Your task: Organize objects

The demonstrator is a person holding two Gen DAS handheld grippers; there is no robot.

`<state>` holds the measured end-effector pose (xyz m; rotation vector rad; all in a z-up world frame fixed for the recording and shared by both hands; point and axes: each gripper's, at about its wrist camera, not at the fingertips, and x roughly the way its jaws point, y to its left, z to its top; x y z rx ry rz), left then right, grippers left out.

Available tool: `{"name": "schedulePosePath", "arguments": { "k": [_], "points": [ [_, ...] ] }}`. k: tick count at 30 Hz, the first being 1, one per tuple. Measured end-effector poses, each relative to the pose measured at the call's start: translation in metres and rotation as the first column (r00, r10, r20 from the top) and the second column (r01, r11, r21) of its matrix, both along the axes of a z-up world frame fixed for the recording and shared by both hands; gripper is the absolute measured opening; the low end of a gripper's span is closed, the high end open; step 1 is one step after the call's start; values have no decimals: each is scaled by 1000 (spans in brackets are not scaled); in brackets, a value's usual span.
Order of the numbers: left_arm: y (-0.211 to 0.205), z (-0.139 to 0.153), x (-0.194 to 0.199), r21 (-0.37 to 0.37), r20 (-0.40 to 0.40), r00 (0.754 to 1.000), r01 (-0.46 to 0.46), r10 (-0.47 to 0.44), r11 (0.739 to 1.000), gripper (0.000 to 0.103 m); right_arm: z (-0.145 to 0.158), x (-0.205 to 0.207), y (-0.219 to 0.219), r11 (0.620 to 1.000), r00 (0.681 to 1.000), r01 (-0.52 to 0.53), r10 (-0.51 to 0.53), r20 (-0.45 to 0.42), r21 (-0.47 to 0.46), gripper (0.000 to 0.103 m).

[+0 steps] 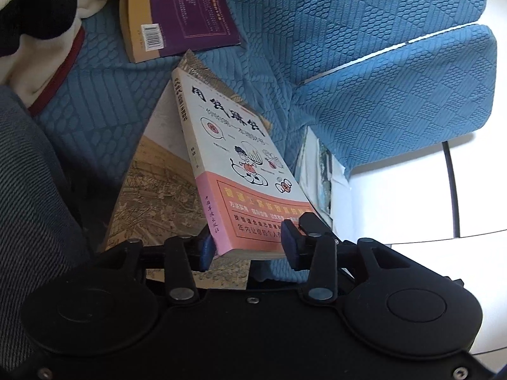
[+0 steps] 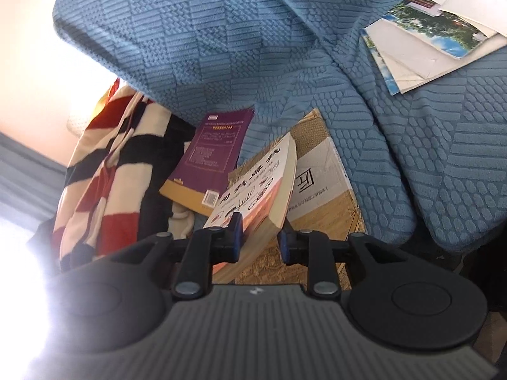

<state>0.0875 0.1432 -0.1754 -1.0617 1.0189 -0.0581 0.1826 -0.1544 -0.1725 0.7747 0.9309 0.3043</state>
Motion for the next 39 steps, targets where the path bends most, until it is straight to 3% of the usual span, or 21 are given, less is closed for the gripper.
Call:
{"name": "schedulePosePath", "arguments": {
  "k": [3, 10, 14, 19, 23, 27, 29, 32, 35, 39],
  "points": [
    [-1, -1, -3, 38, -27, 1000, -9, 10, 999, 48, -2, 0, 1, 999, 999, -41, 41, -18, -5, 34],
    [-1, 8, -9, 147, -45, 998, -27, 34, 989, 56, -7, -8, -2, 986, 990, -131, 124, -70, -107, 60],
    [0, 9, -2, 206, -49, 998, -26, 37, 978, 57, -8, -9, -12, 984, 989, -141, 136, -54, -105, 62],
    [-5, 1, 22, 308, -74, 997, 5, 19, 951, 61, -10, 1, -9, 972, 990, -142, 141, -15, -189, 62],
    [-10, -10, 40, 367, -95, 995, 41, -6, 929, 59, -16, 9, 1, 954, 983, -174, 182, 11, -245, 60],
    [-15, -20, 48, 378, -90, 996, 57, -24, 924, 45, -25, 11, 15, 921, 975, -199, 220, 24, -335, 55],
    [-18, -25, 52, 391, -98, 994, 75, -40, 917, 42, -30, 10, 21, 893, 972, -208, 233, 16, -399, 44],
    [-24, -30, 54, 413, -98, 994, 92, -57, 906, 39, -39, 10, 18, 899, 975, -210, 223, -11, -384, 34],
    [-24, -32, 57, 384, -102, 992, 106, -72, 917, 34, -41, 5, 22, 888, 969, -230, 247, -8, -398, 27],
    [-26, -32, 58, 375, -102, 991, 119, -87, 919, 30, -40, -1, 30, 867, 958, -264, 285, -13, -422, 26]
  ]
}}
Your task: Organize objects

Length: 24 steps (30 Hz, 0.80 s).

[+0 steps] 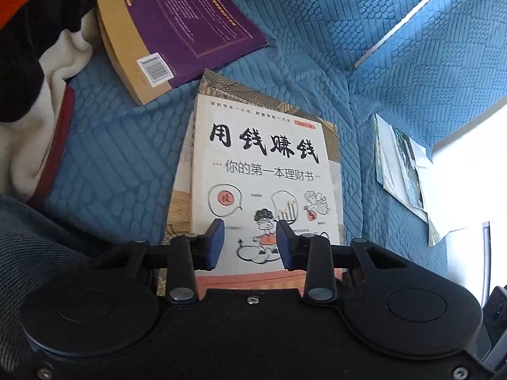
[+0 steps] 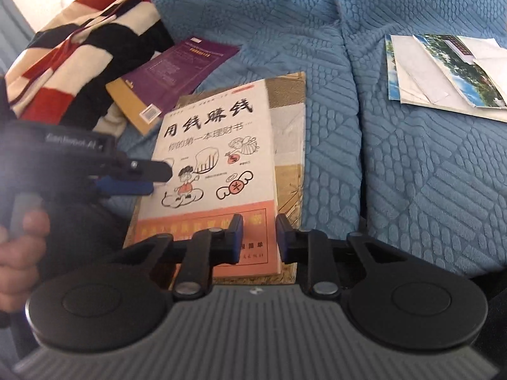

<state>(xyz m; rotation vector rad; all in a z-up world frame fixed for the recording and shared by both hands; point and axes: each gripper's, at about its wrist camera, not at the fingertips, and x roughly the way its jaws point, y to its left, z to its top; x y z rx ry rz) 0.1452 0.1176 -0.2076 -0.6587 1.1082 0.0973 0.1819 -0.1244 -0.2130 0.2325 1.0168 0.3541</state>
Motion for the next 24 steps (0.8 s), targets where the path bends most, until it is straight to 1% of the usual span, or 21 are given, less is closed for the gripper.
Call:
{"name": "schedulePosePath", "arguments": {
  "k": [3, 5, 8, 10, 12, 13, 15, 16, 17, 19, 20, 22, 24],
  "points": [
    [-2, -2, 0, -31, 1, 1000, 18, -18, 999, 28, 1, -2, 0, 1000, 1000, 0, 0, -19, 26, 23],
    [-3, -2, -1, -25, 3, 1000, 20, -20, 999, 28, 2, -5, 2, 999, 1000, -14, 15, -26, 39, 23],
    [-1, -1, -1, -4, 5, 1000, 12, -12, 1000, 29, 3, -11, 8, 998, 998, -52, 53, -27, 27, 23],
    [2, 1, -1, 49, 4, 1000, -1, 1, 999, 36, 4, -12, 6, 999, 999, -36, 37, -24, 32, 23],
    [6, 4, -1, 108, 0, 1000, -5, 5, 994, 48, 6, -11, 0, 999, 1000, 14, -13, -12, 40, 24],
    [7, 5, 0, 137, -9, 1000, -3, 5, 991, 51, 6, -9, -3, 998, 999, 46, -45, -11, 42, 24],
    [10, 4, 2, 188, -16, 1000, -2, 5, 982, 52, 6, -4, -8, 996, 996, 89, -89, -1, 22, 29],
    [12, 2, 4, 203, -22, 1000, 0, 5, 979, 52, 6, -1, -10, 995, 995, 98, -98, 7, 6, 34],
    [13, -1, 5, 207, -29, 1000, 1, 5, 978, 52, 6, 3, -12, 995, 995, 98, -98, 12, 1, 40],
    [16, -9, 8, 198, -47, 999, 7, 3, 980, 52, 4, 9, -14, 995, 995, 95, -95, 20, 15, 44],
    [16, -12, 8, 190, -53, 999, 10, 1, 982, 53, 3, 12, -15, 995, 995, 93, -94, 19, 17, 44],
    [17, -15, 7, 166, -40, 999, 6, 1, 986, 55, -2, 19, -13, 996, 996, 85, -85, 9, 13, 44],
    [19, -18, 8, 138, -27, 1000, -1, 4, 990, 59, -5, 22, -11, 997, 997, 79, -79, 8, 1, 45]
  ]
}}
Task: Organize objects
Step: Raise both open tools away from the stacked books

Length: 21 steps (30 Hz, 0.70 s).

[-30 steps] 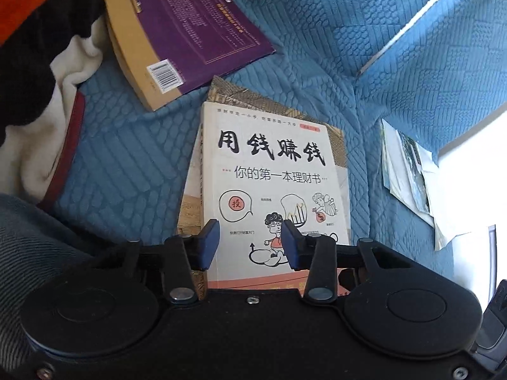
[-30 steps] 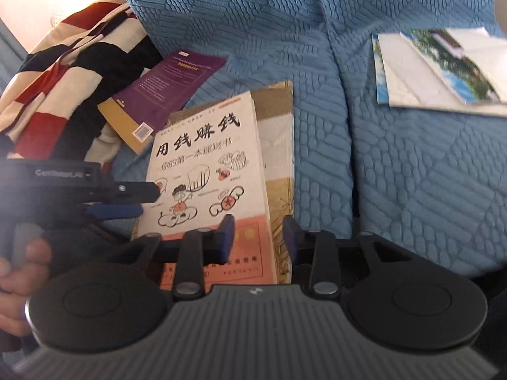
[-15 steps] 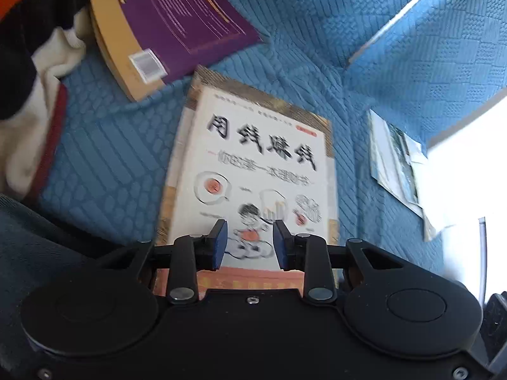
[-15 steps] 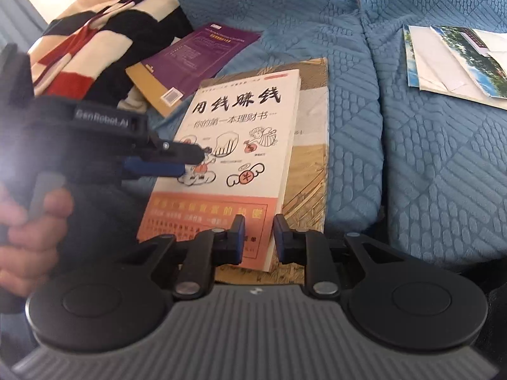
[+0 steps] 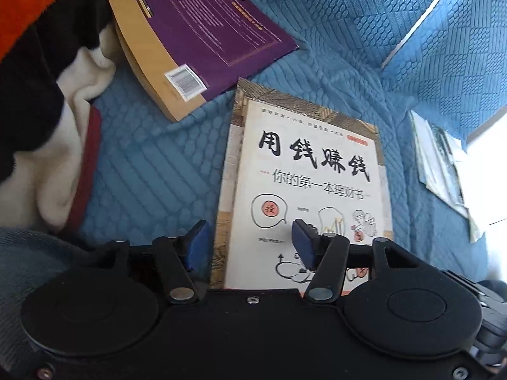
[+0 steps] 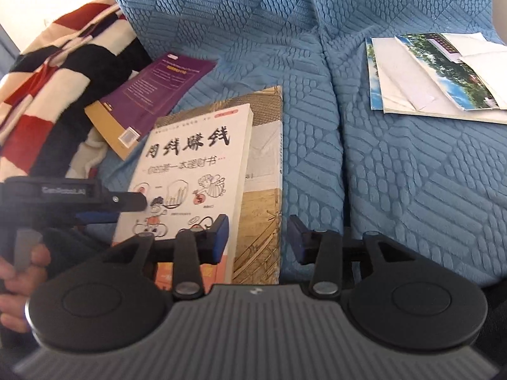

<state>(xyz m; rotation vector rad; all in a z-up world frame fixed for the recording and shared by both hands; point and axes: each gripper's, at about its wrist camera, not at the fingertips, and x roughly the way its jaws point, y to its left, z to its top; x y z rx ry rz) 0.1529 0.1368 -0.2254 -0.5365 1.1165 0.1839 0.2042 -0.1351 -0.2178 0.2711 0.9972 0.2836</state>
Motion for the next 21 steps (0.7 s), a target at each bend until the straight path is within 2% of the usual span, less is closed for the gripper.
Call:
{"name": "schedulePosePath", "arguments": {
  "k": [2, 5, 13, 21],
  "points": [
    [1, -1, 0, -8, 13, 1000, -1, 1, 1000, 59, -3, 2, 1, 1000, 1000, 2, -2, 5, 4, 56],
    [-1, -1, 1, -17, 25, 1000, 8, -7, 1000, 60, -6, 4, 1, 1000, 1000, 2, -2, 13, 24, 60],
    [-11, 0, 6, 40, 17, 998, 59, -59, 997, 62, -9, 11, 0, 994, 999, -29, 27, 17, 106, 62],
    [-15, 0, 10, 6, 20, 995, 95, -95, 995, 56, -8, 10, -12, 992, 1000, 5, -6, 11, 130, 63]
  ]
}}
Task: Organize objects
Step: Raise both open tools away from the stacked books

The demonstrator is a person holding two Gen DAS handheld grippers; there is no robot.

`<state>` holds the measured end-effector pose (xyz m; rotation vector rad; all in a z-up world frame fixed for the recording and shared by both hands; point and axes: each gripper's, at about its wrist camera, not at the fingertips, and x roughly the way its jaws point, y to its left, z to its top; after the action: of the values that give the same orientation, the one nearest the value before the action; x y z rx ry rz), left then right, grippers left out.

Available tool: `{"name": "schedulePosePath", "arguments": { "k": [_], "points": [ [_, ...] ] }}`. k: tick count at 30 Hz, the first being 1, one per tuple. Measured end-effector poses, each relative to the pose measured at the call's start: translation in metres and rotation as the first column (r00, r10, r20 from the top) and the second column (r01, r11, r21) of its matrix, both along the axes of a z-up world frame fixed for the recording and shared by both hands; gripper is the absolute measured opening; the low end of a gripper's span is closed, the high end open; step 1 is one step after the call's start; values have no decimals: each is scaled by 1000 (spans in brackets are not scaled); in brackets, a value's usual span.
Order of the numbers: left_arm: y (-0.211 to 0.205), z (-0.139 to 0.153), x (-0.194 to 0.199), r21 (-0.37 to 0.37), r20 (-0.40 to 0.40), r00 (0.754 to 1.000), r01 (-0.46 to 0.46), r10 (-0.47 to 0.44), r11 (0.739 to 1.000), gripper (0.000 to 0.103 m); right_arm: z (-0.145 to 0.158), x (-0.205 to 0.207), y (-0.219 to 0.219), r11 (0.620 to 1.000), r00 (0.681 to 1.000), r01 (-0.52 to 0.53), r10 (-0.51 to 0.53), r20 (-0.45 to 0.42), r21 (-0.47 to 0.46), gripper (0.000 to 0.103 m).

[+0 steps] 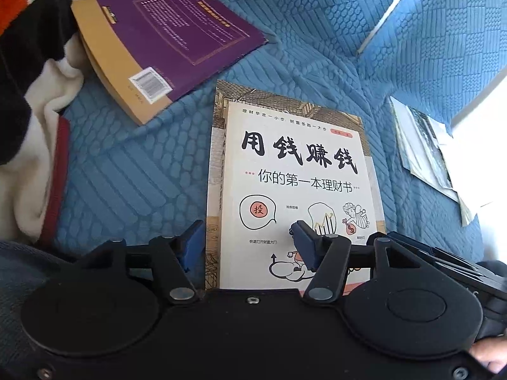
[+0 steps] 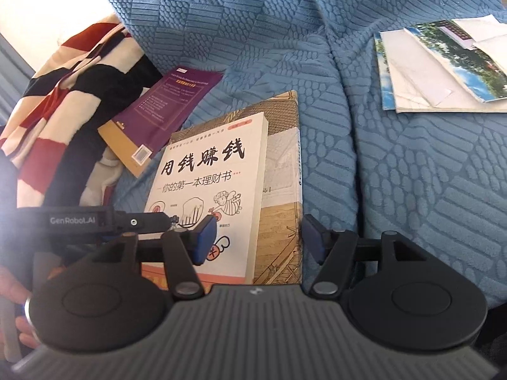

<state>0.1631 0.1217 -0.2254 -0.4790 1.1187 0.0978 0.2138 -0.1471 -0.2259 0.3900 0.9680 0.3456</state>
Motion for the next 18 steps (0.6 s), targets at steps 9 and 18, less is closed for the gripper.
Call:
{"name": "schedulePosePath", "arguments": {
  "k": [9, 18],
  "points": [
    [-30, 1, 13, -26, 10, 998, 64, -63, 998, 56, 3, -2, -29, 997, 997, 77, -78, -4, -15, 63],
    [-48, 0, 23, -24, 6, 996, 94, -94, 995, 52, 7, 5, -35, 996, 996, 89, -88, 7, -25, 60]
  ]
}}
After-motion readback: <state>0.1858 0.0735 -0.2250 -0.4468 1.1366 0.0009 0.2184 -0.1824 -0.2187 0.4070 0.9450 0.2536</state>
